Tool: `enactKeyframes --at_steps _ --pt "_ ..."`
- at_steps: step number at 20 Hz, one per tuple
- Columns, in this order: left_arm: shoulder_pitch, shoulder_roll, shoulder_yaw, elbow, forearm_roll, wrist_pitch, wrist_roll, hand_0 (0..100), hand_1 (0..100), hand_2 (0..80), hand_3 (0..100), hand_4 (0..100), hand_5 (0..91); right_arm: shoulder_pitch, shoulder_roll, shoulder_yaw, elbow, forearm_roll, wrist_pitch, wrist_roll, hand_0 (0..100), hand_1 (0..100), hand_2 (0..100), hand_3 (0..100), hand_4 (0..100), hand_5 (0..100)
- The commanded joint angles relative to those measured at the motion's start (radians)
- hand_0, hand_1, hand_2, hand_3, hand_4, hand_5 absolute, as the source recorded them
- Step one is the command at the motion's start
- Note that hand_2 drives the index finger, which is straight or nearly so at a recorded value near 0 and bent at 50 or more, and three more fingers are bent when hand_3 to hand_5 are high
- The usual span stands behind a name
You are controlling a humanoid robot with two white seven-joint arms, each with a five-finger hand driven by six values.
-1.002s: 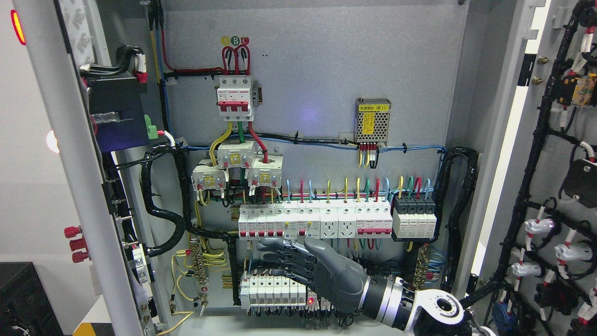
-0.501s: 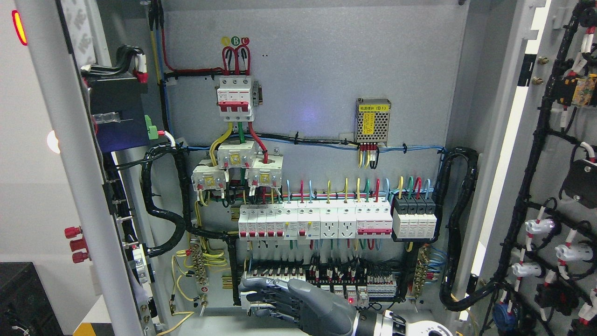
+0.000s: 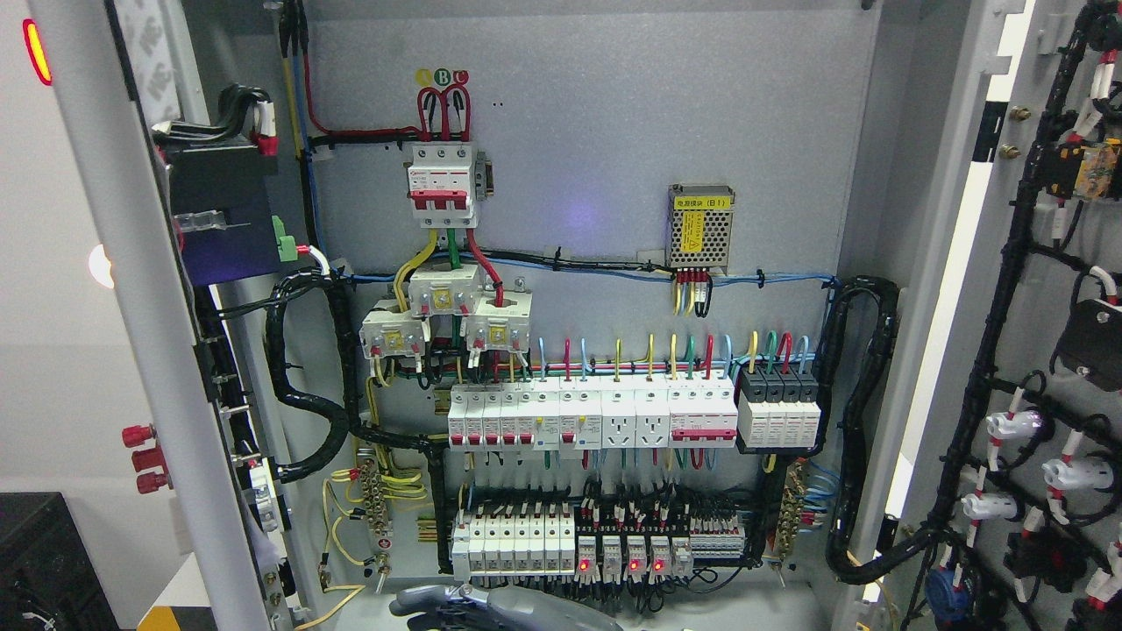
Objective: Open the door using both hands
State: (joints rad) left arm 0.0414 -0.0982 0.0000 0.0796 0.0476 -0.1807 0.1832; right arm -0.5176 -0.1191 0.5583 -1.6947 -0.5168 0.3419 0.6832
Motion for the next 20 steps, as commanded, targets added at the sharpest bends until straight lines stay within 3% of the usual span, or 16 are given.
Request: enactKeyframes --at_steps 1,12,20 --pt "0.0 0.0 0.021 0.0 0.0 0.0 -0.001 0 0 0.0 0 0 0.0 0.002 0.088 0.075 0.006 0.006 0.005 -0.002 19 0 0 0 0 0" --pt "0.018 0.006 0.02 -0.096 0.0 0.0 -0.001 0 0 0.0 0 0 0.0 -0.004 0.17 0.107 0.033 0.007 0.008 -0.004 19 0 0 0 0 0" --pt "0.104 0.018 0.015 -0.26 0.001 0.0 -0.001 0 0 0.0 0 0 0.0 -0.018 0.231 0.113 0.064 0.009 0.032 -0.004 19 0 0 0 0 0"
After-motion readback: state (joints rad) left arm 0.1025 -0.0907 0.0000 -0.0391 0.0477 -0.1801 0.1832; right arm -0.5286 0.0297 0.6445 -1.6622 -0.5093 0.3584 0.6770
